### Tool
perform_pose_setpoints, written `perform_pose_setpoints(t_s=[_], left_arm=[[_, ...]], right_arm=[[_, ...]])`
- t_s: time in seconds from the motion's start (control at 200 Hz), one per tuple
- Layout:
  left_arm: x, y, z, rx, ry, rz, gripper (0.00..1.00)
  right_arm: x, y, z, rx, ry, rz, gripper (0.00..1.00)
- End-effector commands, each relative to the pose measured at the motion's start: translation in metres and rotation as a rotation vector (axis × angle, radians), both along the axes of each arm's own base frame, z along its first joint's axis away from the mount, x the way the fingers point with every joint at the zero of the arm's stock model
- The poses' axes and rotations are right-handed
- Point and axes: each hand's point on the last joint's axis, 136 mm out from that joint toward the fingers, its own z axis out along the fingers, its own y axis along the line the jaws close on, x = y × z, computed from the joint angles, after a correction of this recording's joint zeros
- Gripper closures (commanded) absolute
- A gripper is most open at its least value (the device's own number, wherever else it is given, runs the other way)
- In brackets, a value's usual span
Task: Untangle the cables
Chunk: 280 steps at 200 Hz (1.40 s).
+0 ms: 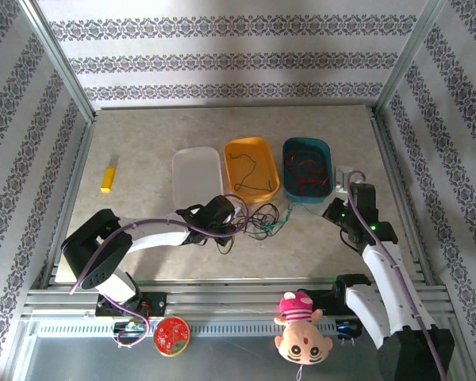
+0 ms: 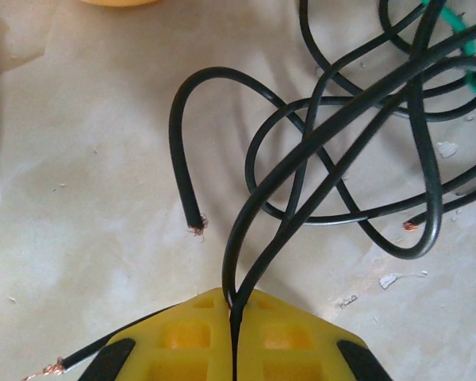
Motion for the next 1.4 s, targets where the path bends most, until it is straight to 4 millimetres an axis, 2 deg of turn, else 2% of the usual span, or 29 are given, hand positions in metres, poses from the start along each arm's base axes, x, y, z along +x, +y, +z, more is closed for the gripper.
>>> perform_pose_setpoints(t_s=[0.0,0.055,0.16,0.32,0.435,0.555,0.655,0.77,0.919,1.029,1.159,1.249,1.394], left_arm=[[0.003,-0.017,0.015,-0.037,-0.041,-0.058,1.0],[0.004,-0.023,0.017,-0.041,-0.041,-0.066,1.0],[0.006,-0.033,0.019,-0.055,-0.04,-0.082,1.0],[0.005,-0.039,0.014,-0.048,-0.031,-0.086,1.0],[0.002,-0.034,0.008,-0.037,-0.021,-0.079,1.0],[0.0,-0.025,0.002,-0.017,-0.021,-0.063,1.0],[-0.004,-0.019,-0.004,0.0,-0.013,-0.056,1.0],[-0.007,-0.015,-0.009,0.01,-0.002,-0.051,1.0],[-0.009,-0.014,-0.014,0.013,0.007,-0.057,1.0],[-0.01,-0.014,-0.016,0.016,0.009,-0.062,1.0],[-0.012,-0.01,-0.02,0.033,0.019,-0.064,1.0],[-0.014,-0.012,-0.018,0.026,0.022,-0.075,1.0],[-0.01,-0.021,-0.011,0.008,0.012,-0.092,1.0]], right_arm=[[0.019,0.056,0.054,0.1,-0.221,0.261,1.0],[0.019,0.07,0.061,0.123,-0.236,0.309,1.0],[0.022,0.083,0.068,0.136,-0.246,0.343,1.0],[0.031,0.078,0.088,0.161,-0.317,0.28,1.0],[0.037,0.053,0.103,0.126,-0.366,0.153,1.0],[0.035,0.014,0.116,0.11,-0.402,-0.02,1.0],[0.028,-0.015,0.116,0.137,-0.398,-0.159,1.0],[0.025,-0.025,0.107,0.209,-0.361,-0.221,1.0],[0.027,-0.021,0.09,0.343,-0.313,-0.255,1.0],[0.032,-0.017,0.09,0.382,-0.315,-0.241,1.0],[0.035,-0.02,0.099,0.36,-0.33,-0.227,1.0],[0.038,-0.01,0.094,0.346,-0.257,-0.173,1.0],[0.035,0.02,0.063,0.319,-0.138,-0.092,1.0]])
